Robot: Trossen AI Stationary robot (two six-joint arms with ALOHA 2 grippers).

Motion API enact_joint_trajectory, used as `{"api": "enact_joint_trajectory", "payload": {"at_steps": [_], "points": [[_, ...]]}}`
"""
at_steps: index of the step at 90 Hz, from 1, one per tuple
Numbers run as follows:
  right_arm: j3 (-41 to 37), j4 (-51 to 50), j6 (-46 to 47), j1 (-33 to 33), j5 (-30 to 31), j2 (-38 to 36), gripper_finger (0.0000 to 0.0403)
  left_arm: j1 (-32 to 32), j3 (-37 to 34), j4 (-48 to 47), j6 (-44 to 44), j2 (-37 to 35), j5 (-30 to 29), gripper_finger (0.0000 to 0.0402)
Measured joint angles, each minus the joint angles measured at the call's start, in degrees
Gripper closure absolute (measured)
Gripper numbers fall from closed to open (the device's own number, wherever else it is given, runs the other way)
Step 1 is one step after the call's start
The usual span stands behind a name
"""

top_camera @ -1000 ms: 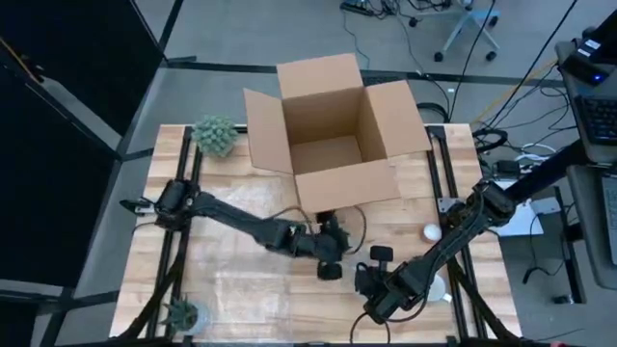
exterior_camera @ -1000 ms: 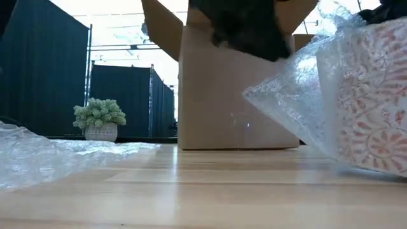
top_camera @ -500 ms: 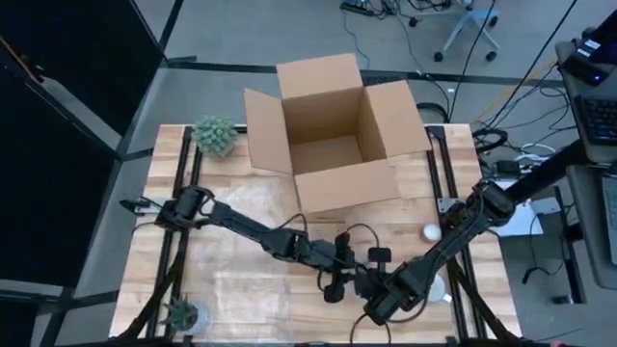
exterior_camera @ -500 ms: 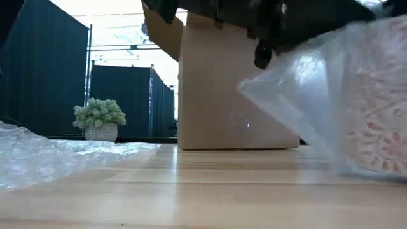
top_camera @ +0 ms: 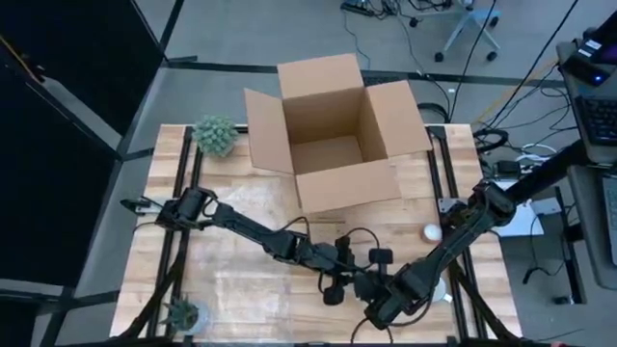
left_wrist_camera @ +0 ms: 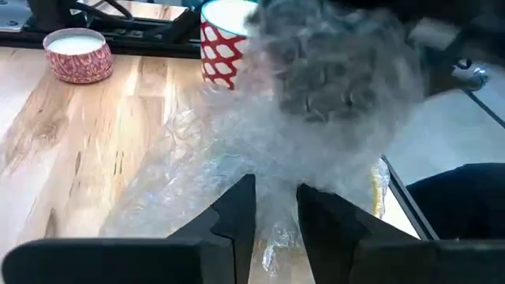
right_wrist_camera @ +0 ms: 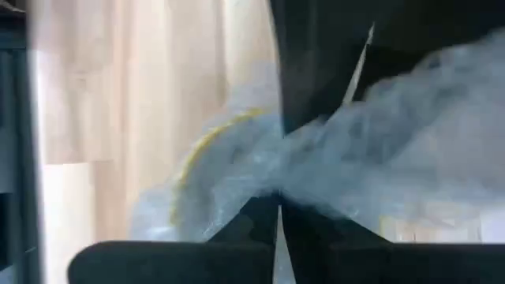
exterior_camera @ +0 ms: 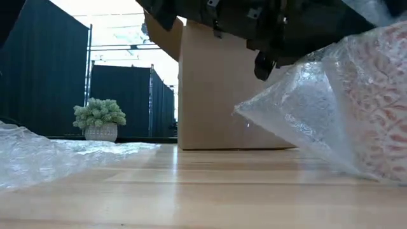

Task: Wrap mug
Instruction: Wrap the orange mug with bubble wrap

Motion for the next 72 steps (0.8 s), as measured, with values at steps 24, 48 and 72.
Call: {"api": "enact_joint_trajectory", "payload": {"at_steps": [24,48,72], "points": [[4.9,-10.7,6.1,2.5,3.8,-0.1,0.0399,0.0,-0.1,0.3,0.0,0.0,-0.4,0.0320],[9.6,-19.0,9.5,3.0,14.1,-0.1,0.0399,0.0,-0.1,0.4,-0.1,0.0,-0.4,0.0320],[7.5,-9.7,4.6,-0.1,10.4,1.5,0.0399,0.0,-0.2,0.6,-0.3,0.0,-0.4,0.0320]]}}
